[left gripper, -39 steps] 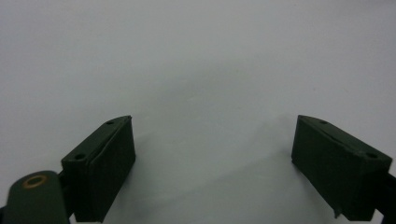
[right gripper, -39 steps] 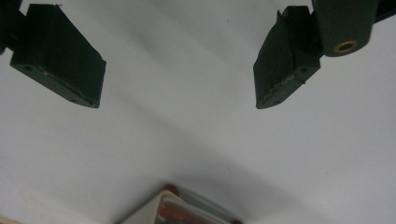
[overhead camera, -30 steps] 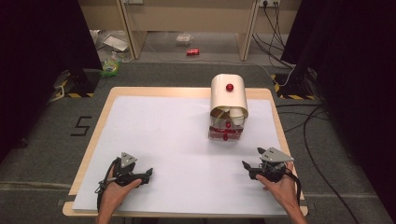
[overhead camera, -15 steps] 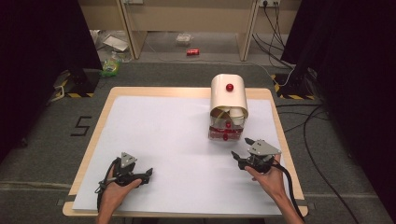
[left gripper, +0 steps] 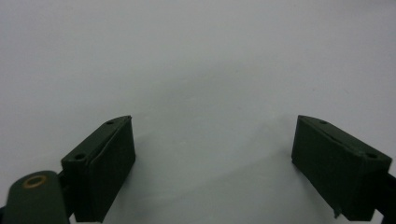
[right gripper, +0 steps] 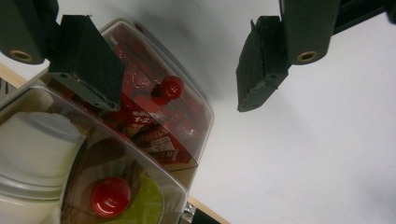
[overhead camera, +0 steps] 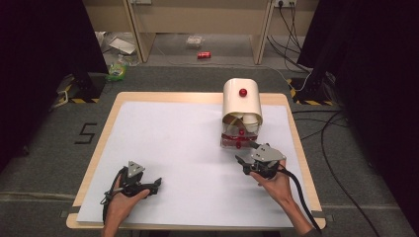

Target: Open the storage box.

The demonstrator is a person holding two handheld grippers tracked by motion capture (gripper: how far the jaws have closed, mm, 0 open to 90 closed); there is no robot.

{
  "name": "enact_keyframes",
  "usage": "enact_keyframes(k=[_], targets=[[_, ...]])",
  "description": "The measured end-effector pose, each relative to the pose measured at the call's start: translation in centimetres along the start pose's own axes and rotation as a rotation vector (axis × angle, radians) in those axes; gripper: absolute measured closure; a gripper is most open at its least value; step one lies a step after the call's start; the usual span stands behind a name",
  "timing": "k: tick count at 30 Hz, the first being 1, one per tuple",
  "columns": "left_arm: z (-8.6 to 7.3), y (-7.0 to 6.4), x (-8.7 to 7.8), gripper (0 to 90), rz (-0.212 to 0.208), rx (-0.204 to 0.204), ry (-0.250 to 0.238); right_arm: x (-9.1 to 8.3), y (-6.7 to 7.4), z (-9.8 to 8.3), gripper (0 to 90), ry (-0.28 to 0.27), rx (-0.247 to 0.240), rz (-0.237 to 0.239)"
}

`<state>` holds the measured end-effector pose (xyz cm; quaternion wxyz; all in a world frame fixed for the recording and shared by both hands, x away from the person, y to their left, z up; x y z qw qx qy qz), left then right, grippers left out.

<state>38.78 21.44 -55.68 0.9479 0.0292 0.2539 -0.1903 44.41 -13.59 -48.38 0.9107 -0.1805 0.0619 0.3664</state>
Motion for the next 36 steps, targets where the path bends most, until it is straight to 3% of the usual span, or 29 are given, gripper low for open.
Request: enact_keyframes(k=[22,26,30,33,36], targets=[[0.0,0.0,0.0,12.6,-0.001,-0.001,0.000,2.6,0.5,0.0,33.6,-0.006,-0.106,0.009],[0.0,0.0,0.0,12.6,-0.001,-0.001,0.000,3.1,0.4,-0.3,34.6,0.006,-0.158,0.002],[0.0,0.0,0.0,12.6,-0.001,-0.001,0.000,3.3,0.6,-0.4,35.5,0.003,-0.160,0.011],[0.0,0.0,0.0,12.6,-0.001,-0.001,0.000,3.4,0.8,-0.2,34.6,-0.004,-0.196,0.007],[0.0,0.0,0.0,12.6,-0.001,-0.001,0.000,3.5,0.9,-0.1,34.6,-0.011,-0.203,0.009]])
Point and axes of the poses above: each handheld gripper's, and its own axes: x roughly forward along the jaws, z roughly out of its top, y roughly to its left, the point moved 8 cm from there along x, roughly forward along the jaws, and after that the axes turned 12 degrees about -y, right-handed, at the moved point
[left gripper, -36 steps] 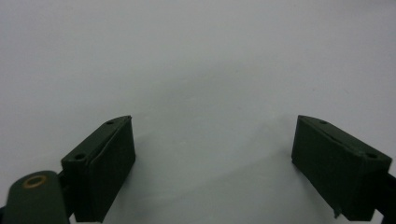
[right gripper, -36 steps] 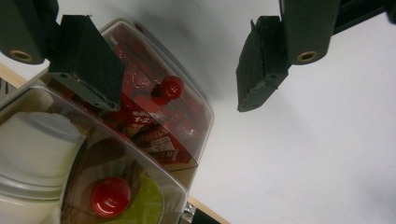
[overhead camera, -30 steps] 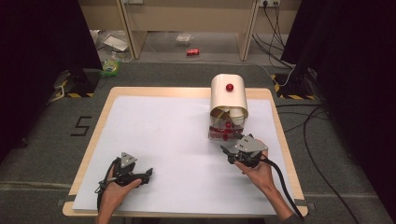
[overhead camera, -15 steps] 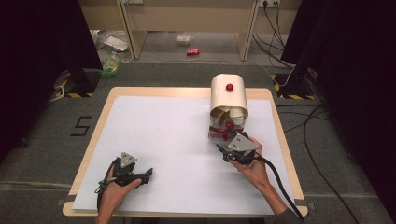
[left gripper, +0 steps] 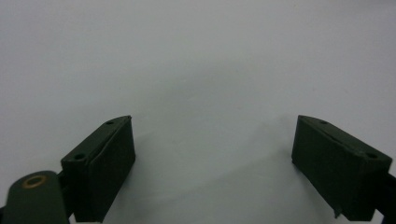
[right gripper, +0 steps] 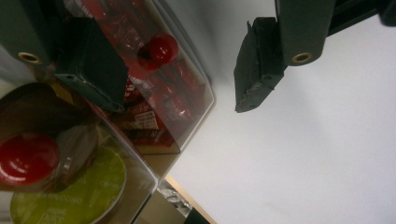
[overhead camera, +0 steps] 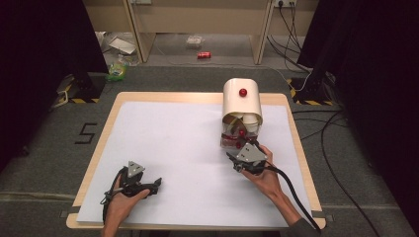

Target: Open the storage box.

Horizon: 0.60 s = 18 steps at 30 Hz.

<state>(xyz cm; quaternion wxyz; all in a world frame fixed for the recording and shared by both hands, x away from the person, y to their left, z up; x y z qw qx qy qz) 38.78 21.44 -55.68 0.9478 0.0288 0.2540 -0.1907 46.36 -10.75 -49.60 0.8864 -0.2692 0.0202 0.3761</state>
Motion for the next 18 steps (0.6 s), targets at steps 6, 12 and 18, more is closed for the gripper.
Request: enact_keyframes(k=[6,12,18], targets=[[0.00,0.00,0.00,12.6,0.000,0.001,0.000,0.22,0.02,-0.02,34.5,0.000,-0.035,-0.006],[0.00,0.00,-0.01,12.6,0.001,0.001,0.001,0.54,0.13,-0.39,33.3,0.015,-0.084,-0.011],[0.00,0.01,0.00,12.6,0.000,0.000,0.000,0.35,0.05,-0.25,33.3,0.011,-0.038,0.006]])
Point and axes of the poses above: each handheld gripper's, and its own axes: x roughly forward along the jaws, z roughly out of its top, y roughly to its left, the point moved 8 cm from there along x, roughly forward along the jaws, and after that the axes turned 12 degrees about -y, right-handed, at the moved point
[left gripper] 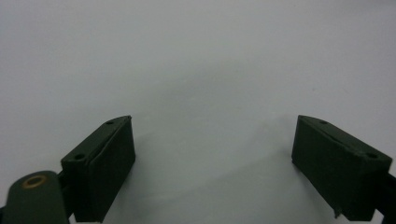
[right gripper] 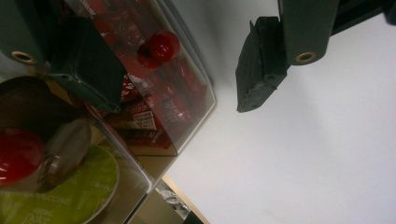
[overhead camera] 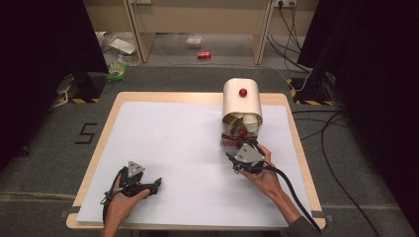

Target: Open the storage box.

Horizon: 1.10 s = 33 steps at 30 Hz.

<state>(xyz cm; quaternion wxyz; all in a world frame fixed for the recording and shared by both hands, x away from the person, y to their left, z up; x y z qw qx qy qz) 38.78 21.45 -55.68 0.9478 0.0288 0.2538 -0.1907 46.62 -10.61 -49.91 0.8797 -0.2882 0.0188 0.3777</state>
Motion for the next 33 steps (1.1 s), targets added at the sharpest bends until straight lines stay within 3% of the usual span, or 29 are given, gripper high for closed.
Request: enact_keyframes(k=[15,26,33], targets=[[0.0,0.0,0.0,12.6,-0.008,-0.009,-0.005,-1.6,0.4,0.7,35.0,-0.003,0.132,0.094],[0.1,0.1,-0.1,12.7,-0.014,-0.020,-0.010,-2.7,0.8,1.1,35.6,-0.004,0.189,0.155],[0.0,0.0,0.0,12.7,-0.008,-0.010,-0.005,-3.2,1.5,1.1,36.3,0.014,0.200,0.202]])
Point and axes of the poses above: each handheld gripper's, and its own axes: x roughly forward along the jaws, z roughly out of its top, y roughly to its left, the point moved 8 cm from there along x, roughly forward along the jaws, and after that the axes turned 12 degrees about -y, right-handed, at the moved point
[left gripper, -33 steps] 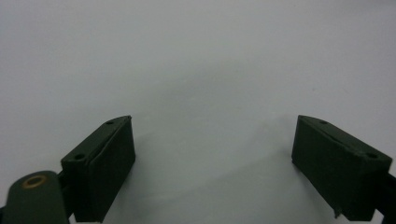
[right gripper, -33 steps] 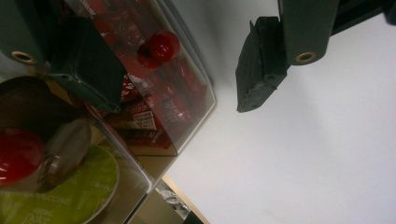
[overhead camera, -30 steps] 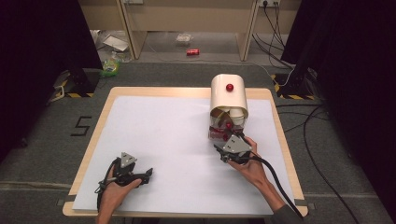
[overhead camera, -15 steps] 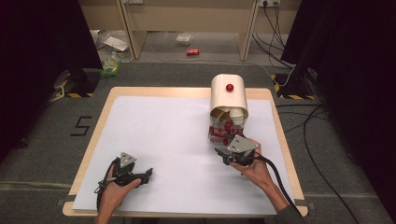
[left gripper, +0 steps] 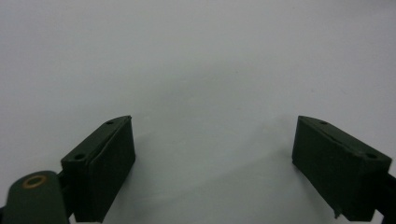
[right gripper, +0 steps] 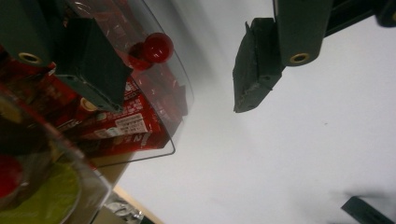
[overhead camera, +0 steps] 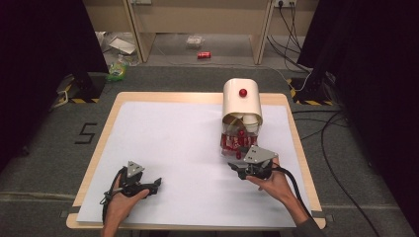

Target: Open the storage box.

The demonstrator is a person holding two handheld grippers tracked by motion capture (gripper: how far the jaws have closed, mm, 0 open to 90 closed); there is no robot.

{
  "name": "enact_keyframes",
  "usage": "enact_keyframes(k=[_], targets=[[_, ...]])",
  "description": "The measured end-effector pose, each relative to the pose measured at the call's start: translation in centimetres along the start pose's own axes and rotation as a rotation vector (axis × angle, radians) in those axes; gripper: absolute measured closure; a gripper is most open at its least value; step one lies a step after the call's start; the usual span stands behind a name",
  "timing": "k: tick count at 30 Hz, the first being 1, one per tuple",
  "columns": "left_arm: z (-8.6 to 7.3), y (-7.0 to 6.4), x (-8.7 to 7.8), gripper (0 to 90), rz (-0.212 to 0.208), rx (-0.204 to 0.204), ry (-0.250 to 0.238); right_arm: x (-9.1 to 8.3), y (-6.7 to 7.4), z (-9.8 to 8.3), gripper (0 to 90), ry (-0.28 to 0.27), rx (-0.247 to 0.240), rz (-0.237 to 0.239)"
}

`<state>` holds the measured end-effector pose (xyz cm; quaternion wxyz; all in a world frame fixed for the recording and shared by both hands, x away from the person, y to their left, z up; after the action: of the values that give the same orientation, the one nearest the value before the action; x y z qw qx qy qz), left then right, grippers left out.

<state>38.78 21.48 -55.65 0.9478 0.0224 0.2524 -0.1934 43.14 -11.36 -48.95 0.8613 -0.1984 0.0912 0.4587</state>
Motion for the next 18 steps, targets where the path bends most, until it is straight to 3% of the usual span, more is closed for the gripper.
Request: enact_keyframes(k=[5,18], targets=[[0.0,0.0,0.0,12.7,-0.002,-0.003,-0.002,-0.3,1.1,-0.6,39.3,0.036,0.006,0.046],[0.0,0.1,0.0,12.7,-0.007,-0.012,-0.005,-1.0,2.3,-1.1,41.3,0.055,0.029,0.096]])
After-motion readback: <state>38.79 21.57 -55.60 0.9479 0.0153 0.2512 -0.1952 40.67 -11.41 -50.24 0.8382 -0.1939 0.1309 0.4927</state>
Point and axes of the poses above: each handheld gripper's, and its own axes: x roughly forward along the jaws, z roughly out of its top, y roughly to its left, the point moved 8 cm from there along x, roughly forward along the jaws, and after that the axes turned 12 degrees about -y, right-handed, at the moved point
